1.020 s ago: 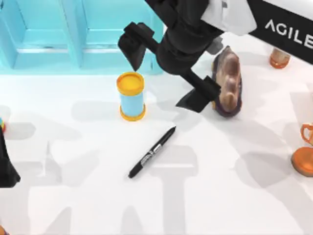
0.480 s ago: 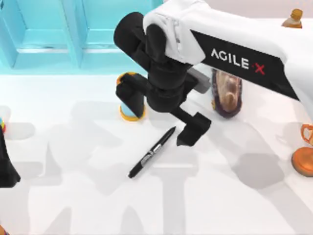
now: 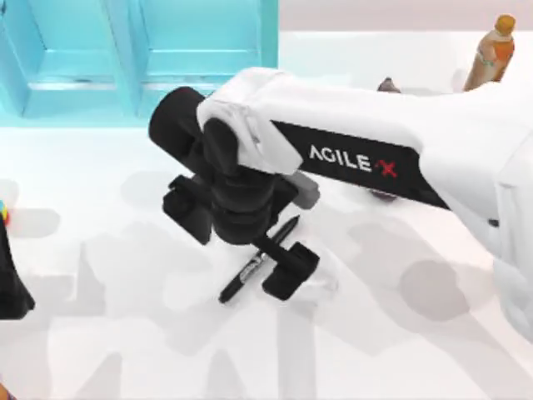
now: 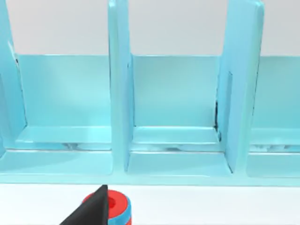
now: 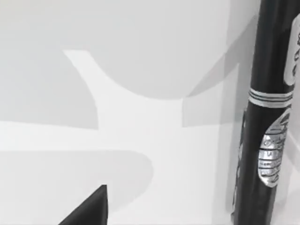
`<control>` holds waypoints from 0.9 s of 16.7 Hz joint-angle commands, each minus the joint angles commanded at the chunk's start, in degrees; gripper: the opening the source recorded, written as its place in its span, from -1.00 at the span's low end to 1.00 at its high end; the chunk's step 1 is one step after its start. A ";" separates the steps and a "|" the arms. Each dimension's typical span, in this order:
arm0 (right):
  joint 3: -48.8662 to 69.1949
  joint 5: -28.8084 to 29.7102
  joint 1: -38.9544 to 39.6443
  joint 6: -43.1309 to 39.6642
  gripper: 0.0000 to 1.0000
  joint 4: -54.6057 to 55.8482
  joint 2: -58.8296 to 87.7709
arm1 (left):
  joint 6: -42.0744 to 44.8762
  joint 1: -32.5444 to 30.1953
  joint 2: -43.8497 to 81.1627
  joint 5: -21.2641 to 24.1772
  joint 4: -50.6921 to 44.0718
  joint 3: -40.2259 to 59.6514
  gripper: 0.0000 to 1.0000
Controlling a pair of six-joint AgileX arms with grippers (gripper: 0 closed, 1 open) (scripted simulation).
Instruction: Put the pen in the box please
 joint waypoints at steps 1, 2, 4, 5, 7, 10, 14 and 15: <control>-1.33 -0.03 -0.19 -0.17 1.00 1.85 0.82 | 0.00 0.00 0.00 0.00 0.00 0.00 1.00; -2.66 -0.10 -0.96 -0.88 1.00 3.62 1.73 | 0.00 0.00 0.00 0.00 0.00 0.00 1.00; -4.42 -0.29 -3.58 -3.54 1.00 6.84 3.32 | 0.00 0.00 0.00 0.00 0.00 0.00 1.00; -4.70 -0.37 -4.85 -4.79 1.00 8.00 3.81 | 0.00 0.00 0.00 0.00 0.00 0.00 1.00; -4.73 -0.44 -5.76 -5.69 1.00 8.81 4.14 | 0.00 0.00 0.00 0.00 0.00 0.00 1.00; -4.73 -0.44 -5.76 -5.69 1.00 8.81 4.14 | 0.00 0.00 0.00 0.00 0.00 0.00 1.00; -4.73 -0.44 -5.76 -5.69 0.40 8.81 4.14 | 0.00 0.00 0.00 0.00 0.00 0.00 1.00; -4.73 -0.44 -5.76 -5.69 0.25 8.81 4.14 | 0.00 0.00 0.00 0.00 0.00 0.00 1.00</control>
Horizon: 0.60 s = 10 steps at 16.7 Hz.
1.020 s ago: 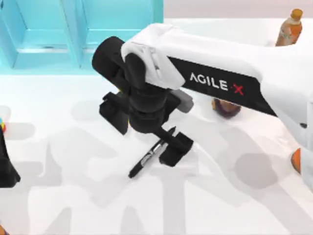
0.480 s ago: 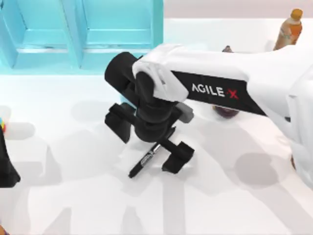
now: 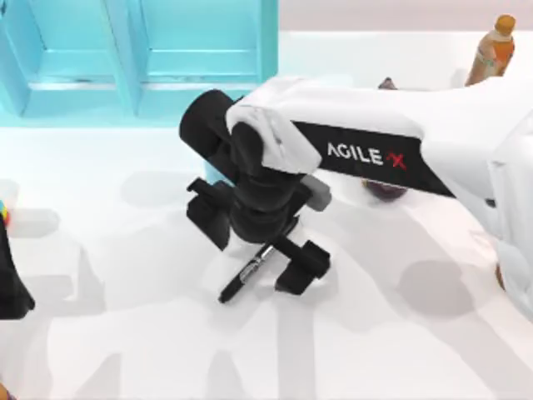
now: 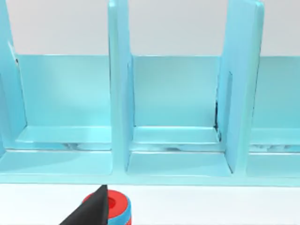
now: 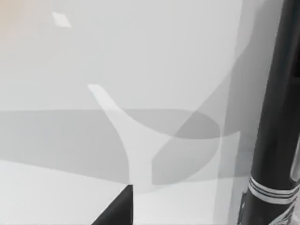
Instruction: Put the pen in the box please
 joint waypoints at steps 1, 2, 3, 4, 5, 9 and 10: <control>0.00 0.00 0.00 0.00 0.10 0.00 0.00 | 0.00 0.00 0.00 0.00 0.00 0.00 1.00; 0.00 0.00 0.00 0.00 -0.06 0.00 0.00 | 0.00 0.00 0.00 0.00 0.00 0.00 1.00; 0.00 0.00 0.00 0.00 -0.21 0.00 0.00 | 0.00 0.00 0.00 0.00 0.00 0.00 1.00; 0.00 0.00 0.00 0.00 -0.36 0.00 0.00 | 0.00 0.00 0.00 0.00 0.00 0.00 1.00; 0.00 0.00 0.00 0.00 -0.51 0.00 0.00 | 0.00 0.00 0.00 0.00 0.00 0.00 1.00; 0.00 0.00 0.00 0.00 -1.00 0.00 0.00 | 0.00 0.00 0.00 0.00 0.00 0.00 1.00; 0.00 0.00 0.00 0.00 -1.00 0.00 0.00 | 0.00 0.00 0.00 0.00 0.00 0.00 1.00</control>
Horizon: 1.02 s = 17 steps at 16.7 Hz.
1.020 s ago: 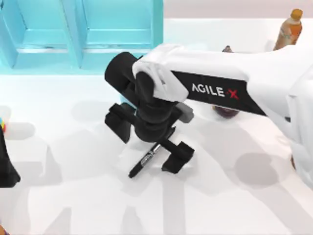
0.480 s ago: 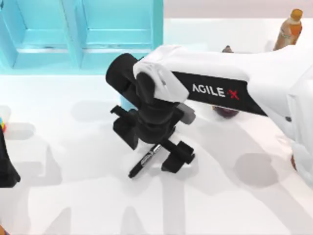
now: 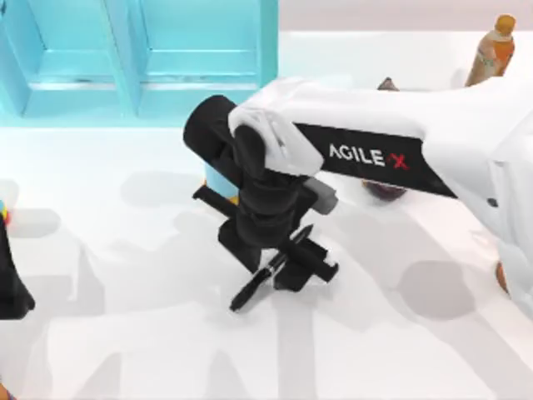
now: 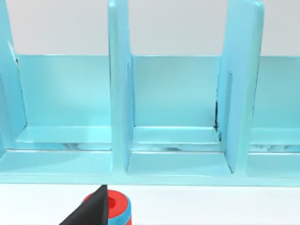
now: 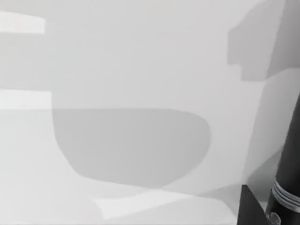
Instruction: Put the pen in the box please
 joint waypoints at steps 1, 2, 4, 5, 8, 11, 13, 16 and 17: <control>0.00 0.00 0.00 0.00 -1.00 0.00 0.00 | 0.00 0.00 0.00 0.00 0.00 0.00 1.00; 0.00 0.00 0.00 0.00 -1.00 0.00 0.00 | 0.00 0.00 0.00 0.00 0.00 0.00 1.00; 0.00 0.00 0.00 0.00 -1.00 0.00 0.00 | 0.00 0.00 0.00 0.00 0.00 0.00 1.00; 0.00 0.00 0.00 0.00 -1.00 0.00 0.00 | 0.00 0.00 0.00 0.00 0.00 0.00 1.00; -0.85 -2.29 2.15 -0.39 -1.00 -5.28 -4.48 | 0.00 0.00 0.00 0.00 0.00 0.00 1.00; 2.38 -2.17 2.14 -0.32 -1.00 -8.61 -4.86 | 0.00 0.00 0.00 0.00 0.00 0.00 1.00; 5.63 -2.07 2.15 -0.26 -1.00 -12.22 -5.21 | 0.00 0.00 0.00 0.00 0.00 0.00 1.00; 10.62 -2.08 2.19 -0.39 -1.00 -18.75 -5.94 | 0.00 0.00 0.00 0.00 0.00 0.00 1.00; 12.23 -2.12 2.14 -0.42 -1.00 -20.80 -6.24 | 0.00 0.00 0.00 0.00 0.00 0.00 1.00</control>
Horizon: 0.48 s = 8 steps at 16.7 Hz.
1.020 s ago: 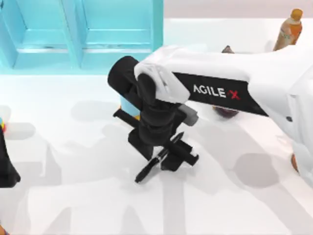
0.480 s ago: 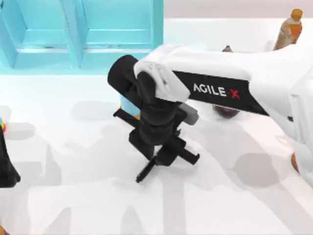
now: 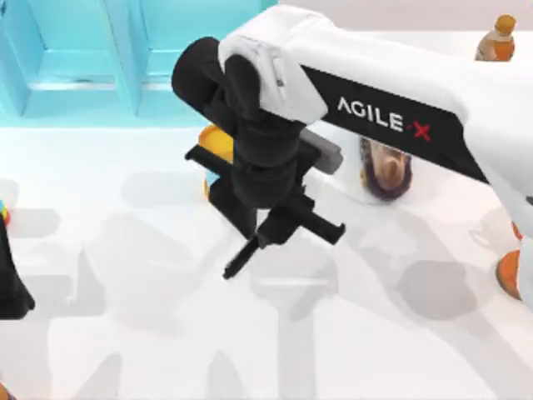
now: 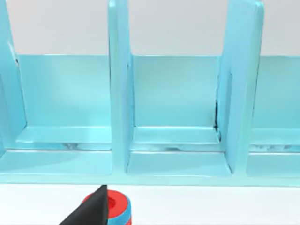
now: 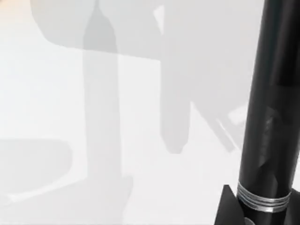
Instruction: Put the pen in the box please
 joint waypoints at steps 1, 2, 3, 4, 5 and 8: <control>1.54 -0.05 -0.05 -0.03 -1.00 -1.82 -0.31 | 0.00 0.00 0.00 0.00 0.00 0.00 1.00; 2.94 -0.10 -0.09 -0.06 -1.00 -3.35 -0.62 | 0.00 0.00 0.00 0.00 0.00 0.00 1.00; 4.05 -0.17 -0.11 -0.08 -1.00 -4.46 -0.87 | 0.00 0.00 0.00 0.00 0.00 0.00 1.00; 4.67 -0.21 -0.12 -0.11 -1.00 -5.07 -1.02 | 0.00 0.00 0.00 0.00 0.00 0.00 1.00; 4.77 -0.22 -0.12 -0.11 -1.00 -5.16 -1.05 | 0.00 0.00 0.00 0.00 0.00 0.00 1.00; 4.66 -0.21 -0.03 -0.04 -1.00 -4.99 -0.80 | 0.00 0.00 0.00 0.00 0.00 0.00 1.00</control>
